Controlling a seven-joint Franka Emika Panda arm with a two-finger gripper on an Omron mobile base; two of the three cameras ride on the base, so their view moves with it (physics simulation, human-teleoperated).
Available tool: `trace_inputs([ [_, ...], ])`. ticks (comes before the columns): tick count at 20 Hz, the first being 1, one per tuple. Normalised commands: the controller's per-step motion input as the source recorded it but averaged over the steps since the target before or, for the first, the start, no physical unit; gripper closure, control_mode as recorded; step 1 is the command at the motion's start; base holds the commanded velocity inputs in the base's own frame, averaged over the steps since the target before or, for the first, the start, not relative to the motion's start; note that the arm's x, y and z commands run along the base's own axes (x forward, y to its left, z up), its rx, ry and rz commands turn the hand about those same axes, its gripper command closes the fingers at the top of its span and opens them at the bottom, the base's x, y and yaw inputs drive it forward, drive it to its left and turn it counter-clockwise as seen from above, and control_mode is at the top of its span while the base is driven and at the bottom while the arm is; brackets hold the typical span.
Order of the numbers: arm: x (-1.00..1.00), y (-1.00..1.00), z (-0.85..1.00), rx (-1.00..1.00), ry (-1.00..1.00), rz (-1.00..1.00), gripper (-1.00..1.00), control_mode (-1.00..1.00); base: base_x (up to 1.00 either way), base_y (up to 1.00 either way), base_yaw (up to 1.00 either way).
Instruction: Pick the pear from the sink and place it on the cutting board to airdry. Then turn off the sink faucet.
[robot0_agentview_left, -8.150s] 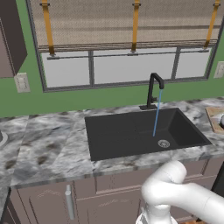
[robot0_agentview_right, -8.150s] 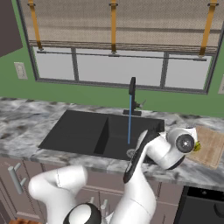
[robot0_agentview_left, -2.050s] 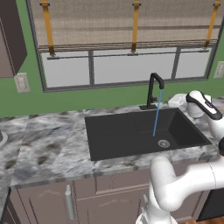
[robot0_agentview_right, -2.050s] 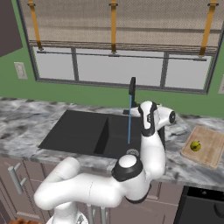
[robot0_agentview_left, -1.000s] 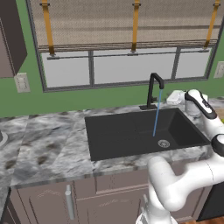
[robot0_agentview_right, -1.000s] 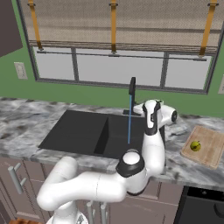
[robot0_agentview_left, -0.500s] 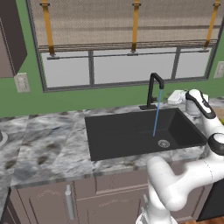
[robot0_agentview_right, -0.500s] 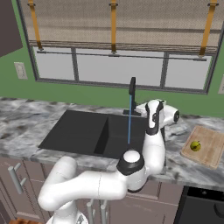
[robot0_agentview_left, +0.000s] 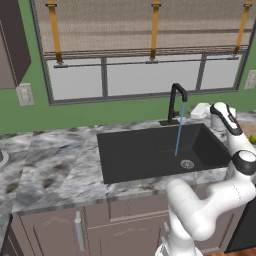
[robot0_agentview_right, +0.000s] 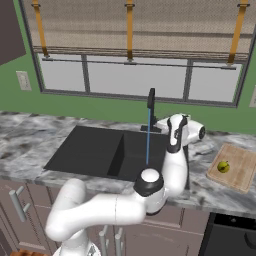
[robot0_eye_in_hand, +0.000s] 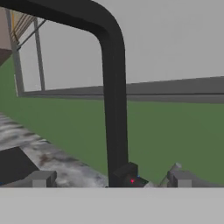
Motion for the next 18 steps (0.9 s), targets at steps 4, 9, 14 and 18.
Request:
trace_inputs([
  [4, 0.26, 0.00, -0.17, 0.00, 0.00, 0.00, -1.00, -1.00, 0.00, 0.00, 0.00],
  [9, 0.24, -0.05, -0.12, 0.00, 0.00, 0.00, -1.00, -1.00, 0.00, 0.00, 0.00],
  [14, 0.20, -0.15, -0.07, 0.00, 0.00, 0.01, -1.00, -1.00, 0.00, 0.00, 0.00],
  [18, 0.23, -0.08, -0.05, 0.00, 0.00, 0.01, -1.00, -1.00, 0.00, 0.00, 0.00],
])
